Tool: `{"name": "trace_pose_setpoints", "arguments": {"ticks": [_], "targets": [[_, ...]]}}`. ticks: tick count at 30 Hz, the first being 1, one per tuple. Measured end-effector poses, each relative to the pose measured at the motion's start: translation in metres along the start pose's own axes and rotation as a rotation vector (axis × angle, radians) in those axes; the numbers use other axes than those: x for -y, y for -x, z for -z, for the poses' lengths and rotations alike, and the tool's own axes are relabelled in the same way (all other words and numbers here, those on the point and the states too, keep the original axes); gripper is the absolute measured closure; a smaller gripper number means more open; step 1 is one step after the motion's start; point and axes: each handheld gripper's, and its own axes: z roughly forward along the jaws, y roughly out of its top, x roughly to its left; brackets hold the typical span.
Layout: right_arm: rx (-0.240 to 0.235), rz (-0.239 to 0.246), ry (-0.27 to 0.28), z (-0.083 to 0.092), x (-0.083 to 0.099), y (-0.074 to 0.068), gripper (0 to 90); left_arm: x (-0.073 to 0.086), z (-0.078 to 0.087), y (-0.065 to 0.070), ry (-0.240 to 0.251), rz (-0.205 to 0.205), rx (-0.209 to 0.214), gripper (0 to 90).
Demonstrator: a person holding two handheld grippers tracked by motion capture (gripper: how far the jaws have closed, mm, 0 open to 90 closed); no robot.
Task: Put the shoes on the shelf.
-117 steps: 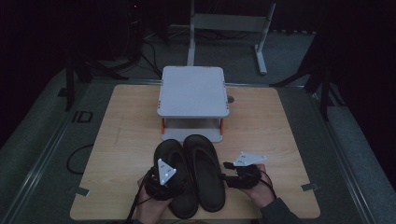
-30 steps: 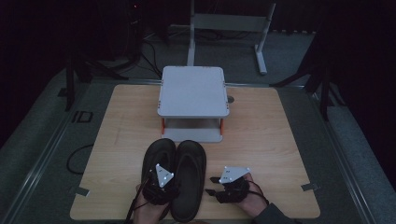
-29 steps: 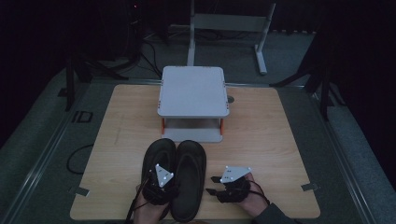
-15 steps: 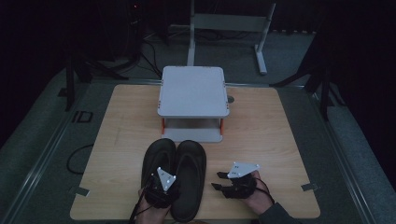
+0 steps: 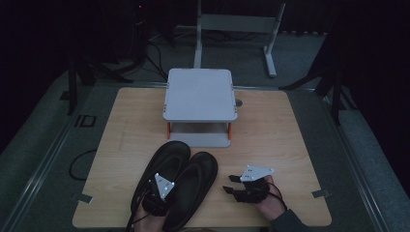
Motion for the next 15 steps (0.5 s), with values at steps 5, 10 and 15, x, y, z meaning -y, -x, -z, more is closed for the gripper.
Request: {"name": "trace_pose_setpoints", "arguments": {"ticks": [5, 10, 15], "targets": [[0.012, -0.01, 0.002, 0.002, 0.001, 0.003, 52.8, -0.006, -0.002, 0.001, 0.007, -0.002, -0.01, 75.8], [0.019, -0.02, 0.009, 0.004, 0.002, 0.005, 52.9, -0.014, -0.002, 0.004, 0.031, 0.008, -0.009, 75.8], [0.028, -0.025, 0.012, 0.005, 0.004, 0.008, 52.9, -0.023, -0.007, 0.005, 0.053, 0.04, -0.019, 75.8]]}}
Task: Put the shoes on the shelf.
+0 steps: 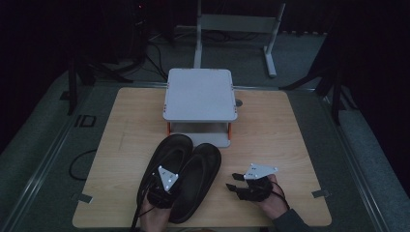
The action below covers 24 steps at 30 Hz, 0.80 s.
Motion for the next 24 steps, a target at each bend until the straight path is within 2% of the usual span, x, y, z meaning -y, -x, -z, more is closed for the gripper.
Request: {"name": "trace_pose_setpoints", "arguments": {"ticks": [5, 15, 16, 19, 22, 24], "targets": [[0.016, -0.01, 0.003, 0.003, 0.002, 0.005, 52.9, -0.007, -0.01, -0.002, 0.004, 0.03, 0.013, 75.8], [0.05, -0.041, 0.016, 0.009, 0.006, 0.016, 53.1, -0.02, -0.022, 0.001, 0.016, 0.042, 0.013, 75.7], [0.068, -0.058, 0.018, 0.012, 0.008, 0.022, 52.9, -0.026, -0.026, 0.001, 0.025, 0.045, 0.008, 75.6], [0.089, -0.076, 0.017, 0.014, 0.011, 0.028, 52.6, -0.029, -0.029, 0.001, 0.032, 0.049, 0.007, 75.7], [0.133, -0.061, 0.0, 0.014, 0.013, 0.031, 51.5, -0.035, -0.033, 0.002, 0.044, 0.051, -0.001, 75.6], [0.139, -0.061, -0.004, 0.014, 0.013, 0.032, 50.9, -0.037, -0.034, 0.002, 0.045, 0.051, -0.002, 75.6]]}}
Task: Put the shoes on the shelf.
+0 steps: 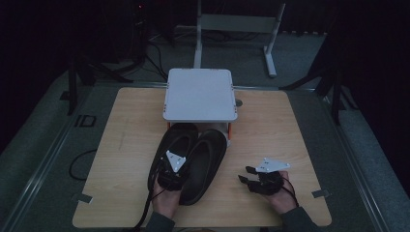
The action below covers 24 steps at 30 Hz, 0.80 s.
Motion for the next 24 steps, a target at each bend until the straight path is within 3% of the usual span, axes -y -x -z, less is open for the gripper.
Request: {"name": "trace_pose_setpoints", "arguments": {"ticks": [24], "targets": [[0.01, -0.016, -0.008, -0.003, 0.003, 0.002, 48.6, -0.027, -0.035, 0.009, 0.037, 0.045, -0.052, 75.6]]}}
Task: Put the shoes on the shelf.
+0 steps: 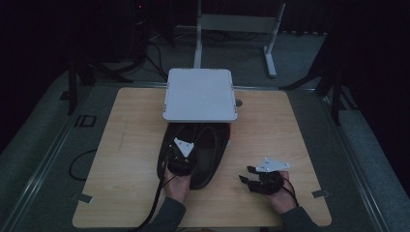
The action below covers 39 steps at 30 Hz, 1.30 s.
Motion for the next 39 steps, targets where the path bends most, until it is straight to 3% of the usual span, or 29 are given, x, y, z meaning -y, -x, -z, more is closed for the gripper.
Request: {"name": "trace_pose_setpoints", "arguments": {"ticks": [39], "targets": [[-0.002, -0.007, -0.006, 0.0, 0.003, 0.001, 48.2, -0.029, -0.046, 0.015, 0.04, 0.094, -0.126, 75.5]]}}
